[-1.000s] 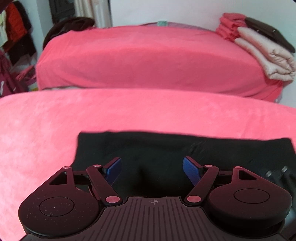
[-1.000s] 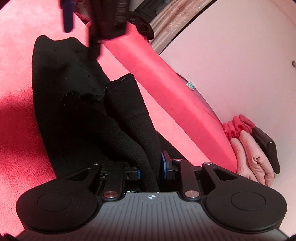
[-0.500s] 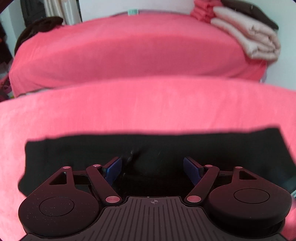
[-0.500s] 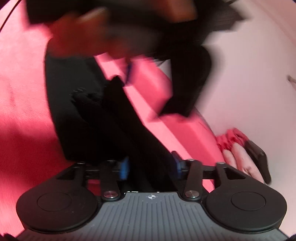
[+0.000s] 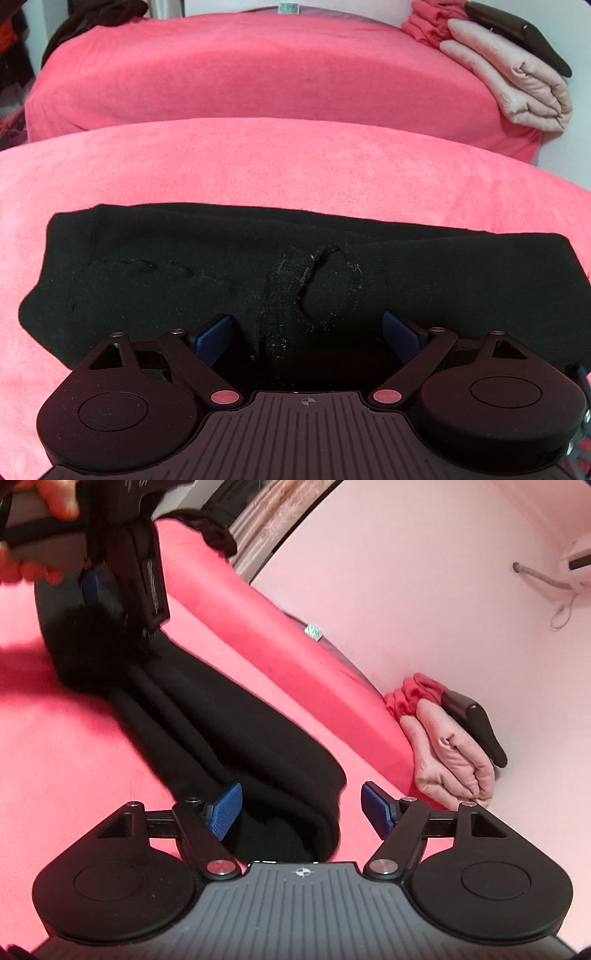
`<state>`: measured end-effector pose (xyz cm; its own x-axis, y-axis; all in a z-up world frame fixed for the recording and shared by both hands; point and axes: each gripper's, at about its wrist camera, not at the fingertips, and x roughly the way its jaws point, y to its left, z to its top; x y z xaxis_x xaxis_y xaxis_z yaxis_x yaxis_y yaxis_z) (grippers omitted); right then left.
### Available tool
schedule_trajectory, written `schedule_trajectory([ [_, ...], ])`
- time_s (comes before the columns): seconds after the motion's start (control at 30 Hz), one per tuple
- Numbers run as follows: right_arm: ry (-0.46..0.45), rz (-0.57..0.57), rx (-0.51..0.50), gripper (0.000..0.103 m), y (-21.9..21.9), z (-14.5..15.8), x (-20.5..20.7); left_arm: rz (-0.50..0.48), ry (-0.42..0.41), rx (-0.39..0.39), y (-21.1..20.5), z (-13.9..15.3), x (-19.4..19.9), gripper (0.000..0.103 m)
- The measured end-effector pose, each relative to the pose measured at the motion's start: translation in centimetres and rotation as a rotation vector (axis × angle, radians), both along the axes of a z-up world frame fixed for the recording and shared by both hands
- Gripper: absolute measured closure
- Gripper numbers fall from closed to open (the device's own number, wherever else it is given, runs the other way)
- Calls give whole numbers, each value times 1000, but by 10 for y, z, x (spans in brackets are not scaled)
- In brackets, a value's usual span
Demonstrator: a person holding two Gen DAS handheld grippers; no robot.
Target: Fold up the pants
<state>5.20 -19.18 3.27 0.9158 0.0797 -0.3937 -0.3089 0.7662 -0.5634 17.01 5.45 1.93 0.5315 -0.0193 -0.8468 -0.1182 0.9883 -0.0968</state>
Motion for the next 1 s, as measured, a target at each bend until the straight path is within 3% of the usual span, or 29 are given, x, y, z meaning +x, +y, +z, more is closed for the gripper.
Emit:
schedule_trajectory([
  [0.17,56,-148,122,26,-24,6,27,-1,1,4,0,1,-1,0],
  [0.3,-6,-18,29,27,-1,0,18,-1,2,6,-1,1,2,0],
  [0.37,-12,-32,27,26,2,-2,27,-1,3,7,-1,1,2,0],
  [0.47,69,-118,132,25,-15,3,53,-6,7,8,-2,2,2,0],
  [0.53,61,-133,196,25,-21,11,50,-10,5,14,-2,1,2,0],
  [0.63,70,-65,94,26,-4,-1,41,-8,4,24,-3,-1,3,0],
  [0.7,96,-29,54,31,1,-8,44,-6,5,27,-4,-1,3,0],
  [0.8,133,-91,186,40,-14,4,63,-13,5,29,-5,-1,3,0],
  [0.83,126,-118,236,49,-19,10,64,-17,6,29,-6,-1,4,0],
  [0.9,58,-131,222,54,-15,19,54,-23,8,34,-6,0,3,0],
  [1.0,51,-119,217,60,-11,29,31,-41,11,16,-6,2,-1,0],
])
